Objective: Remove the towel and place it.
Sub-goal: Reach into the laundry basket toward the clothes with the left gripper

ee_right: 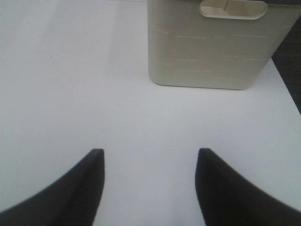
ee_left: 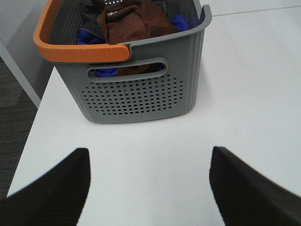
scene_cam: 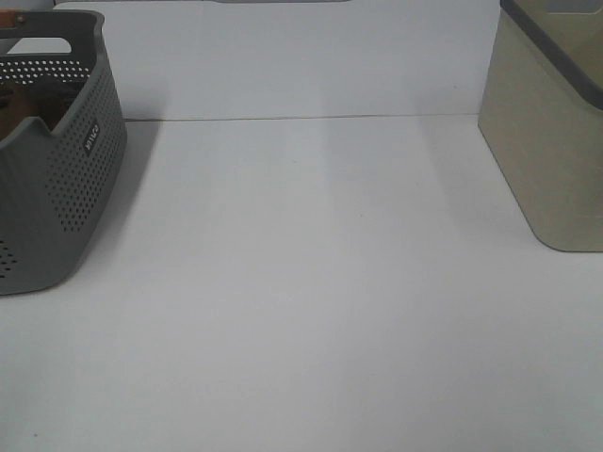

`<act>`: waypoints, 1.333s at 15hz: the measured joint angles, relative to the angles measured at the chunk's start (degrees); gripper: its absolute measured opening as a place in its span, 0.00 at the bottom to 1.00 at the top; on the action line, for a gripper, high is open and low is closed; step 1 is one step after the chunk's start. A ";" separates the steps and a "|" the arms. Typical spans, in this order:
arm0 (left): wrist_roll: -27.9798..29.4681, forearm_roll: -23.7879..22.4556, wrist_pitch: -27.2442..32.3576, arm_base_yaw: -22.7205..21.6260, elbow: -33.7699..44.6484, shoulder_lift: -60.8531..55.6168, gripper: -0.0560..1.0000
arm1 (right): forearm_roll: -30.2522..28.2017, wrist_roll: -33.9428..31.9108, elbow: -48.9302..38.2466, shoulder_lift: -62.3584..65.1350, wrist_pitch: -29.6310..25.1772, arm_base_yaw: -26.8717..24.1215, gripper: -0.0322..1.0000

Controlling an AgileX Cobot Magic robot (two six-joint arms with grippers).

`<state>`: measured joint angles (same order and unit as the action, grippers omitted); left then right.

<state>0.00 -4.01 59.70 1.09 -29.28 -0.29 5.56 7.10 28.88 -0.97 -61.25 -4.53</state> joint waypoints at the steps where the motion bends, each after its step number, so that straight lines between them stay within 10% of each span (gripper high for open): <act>1: 0.00 0.00 0.00 0.00 0.00 0.00 0.70 | 0.00 0.00 0.00 0.00 0.00 0.00 0.57; 20: 0.00 0.00 0.00 0.00 0.00 0.00 0.70 | 0.00 0.00 0.00 0.00 0.00 0.00 0.57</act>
<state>0.00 -4.01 59.70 1.09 -29.28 -0.29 5.56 7.10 28.88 -0.97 -61.25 -4.53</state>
